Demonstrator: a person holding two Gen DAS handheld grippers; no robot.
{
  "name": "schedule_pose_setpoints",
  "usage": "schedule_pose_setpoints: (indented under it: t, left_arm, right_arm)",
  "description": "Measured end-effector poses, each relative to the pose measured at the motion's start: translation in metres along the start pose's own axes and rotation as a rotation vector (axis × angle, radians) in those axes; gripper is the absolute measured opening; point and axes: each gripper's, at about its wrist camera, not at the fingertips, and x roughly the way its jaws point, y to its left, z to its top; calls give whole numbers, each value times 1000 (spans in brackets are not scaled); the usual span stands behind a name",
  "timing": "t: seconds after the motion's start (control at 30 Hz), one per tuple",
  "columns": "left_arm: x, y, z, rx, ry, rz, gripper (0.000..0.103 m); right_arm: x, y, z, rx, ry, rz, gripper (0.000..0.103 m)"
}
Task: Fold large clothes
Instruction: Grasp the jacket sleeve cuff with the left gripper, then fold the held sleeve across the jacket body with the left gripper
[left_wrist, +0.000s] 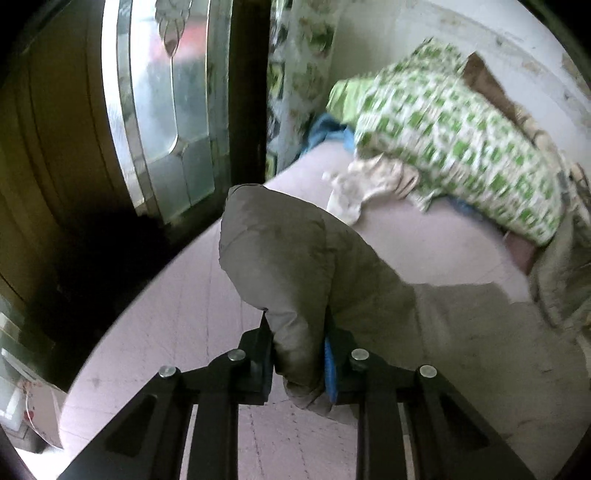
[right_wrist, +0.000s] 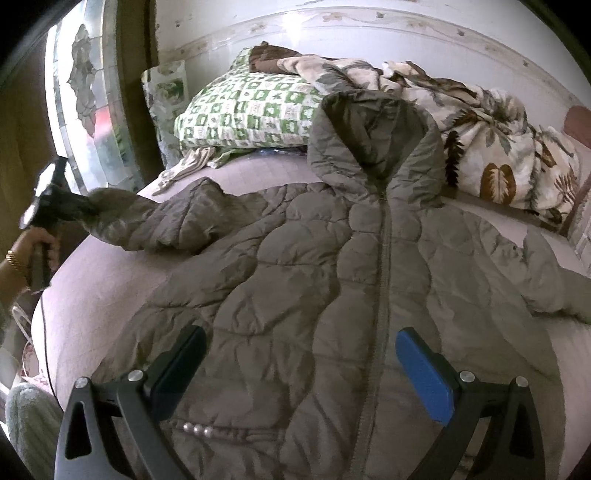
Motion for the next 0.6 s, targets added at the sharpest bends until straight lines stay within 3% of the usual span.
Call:
schedule_pose_setpoints:
  t: [0.27,0.43,0.6]
  left_arm:
    - [-68,-52,21,87,-96,-128,23]
    - [-104,-127,15,208,-131,-222,22]
    - [-125,-210,-16,331,-113,-320,23]
  right_arm:
    - [-10,-26,-6,46,-11,-19,103]
    - [-16,-57,-11,108,-17,-53,103]
    - [-31,-94,-17,174,-44,-92,103]
